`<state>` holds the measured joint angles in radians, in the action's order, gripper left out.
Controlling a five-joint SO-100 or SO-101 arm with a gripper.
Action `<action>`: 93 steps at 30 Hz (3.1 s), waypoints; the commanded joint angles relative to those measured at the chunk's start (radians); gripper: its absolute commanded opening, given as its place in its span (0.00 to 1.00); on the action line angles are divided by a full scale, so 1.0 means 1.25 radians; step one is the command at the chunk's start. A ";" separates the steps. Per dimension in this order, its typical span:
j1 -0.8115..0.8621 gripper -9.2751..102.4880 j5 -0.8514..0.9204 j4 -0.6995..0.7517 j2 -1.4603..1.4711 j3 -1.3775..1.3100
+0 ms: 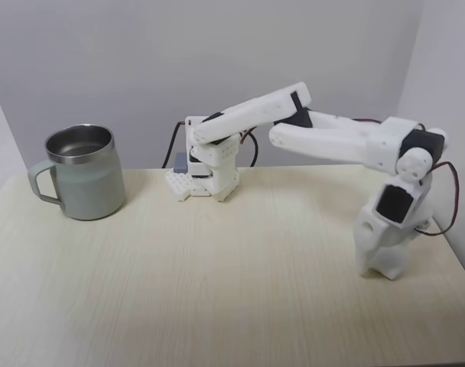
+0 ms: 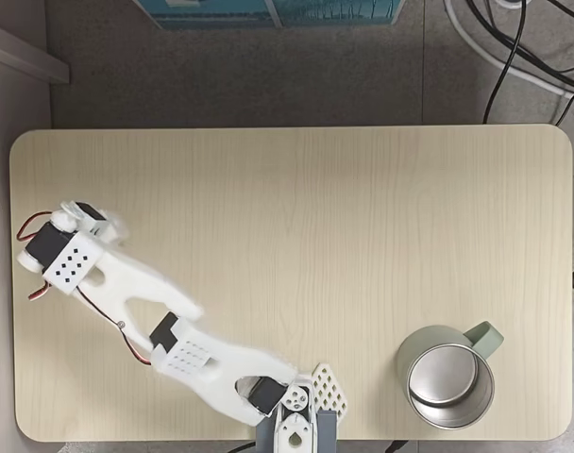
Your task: Grasp a dressing and put it in the cup.
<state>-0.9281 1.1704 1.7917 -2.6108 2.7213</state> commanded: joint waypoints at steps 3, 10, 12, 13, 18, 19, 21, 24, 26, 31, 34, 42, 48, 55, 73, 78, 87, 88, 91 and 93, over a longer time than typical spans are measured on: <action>-0.006 0.32 0.005 0.026 0.010 0.044; -0.007 0.13 0.009 0.026 -0.012 0.060; -0.007 0.11 0.007 0.026 -0.017 0.064; -0.007 0.10 0.007 0.026 -0.018 0.065; -0.007 0.08 -0.009 0.028 -0.018 0.086; -0.007 0.08 -0.015 0.029 -0.012 0.087; -0.007 0.08 -0.031 0.031 0.007 0.087; -0.009 0.08 -0.061 0.033 0.063 0.072; -0.012 0.08 -0.066 0.033 0.137 0.016; -0.032 0.08 -0.074 0.032 0.368 -0.157; -0.039 0.08 -0.083 0.031 0.493 -0.244; 0.042 0.08 -0.173 0.031 0.760 -0.369; 0.231 0.08 -0.281 0.032 0.908 -0.371; 0.519 0.08 -0.481 0.032 1.070 -0.373; 1.323 0.08 -0.698 0.029 1.162 -0.542; 1.496 0.09 -0.687 0.023 1.157 -0.596; 1.719 0.08 -0.534 -0.005 1.204 -0.852; 1.736 0.08 -0.512 -0.015 1.216 -0.882; 1.775 0.08 -0.457 -0.061 1.282 -0.989; 1.797 0.08 -0.427 -0.090 1.313 -1.053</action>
<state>1.2855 0.5967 1.7242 -1.0339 1.4849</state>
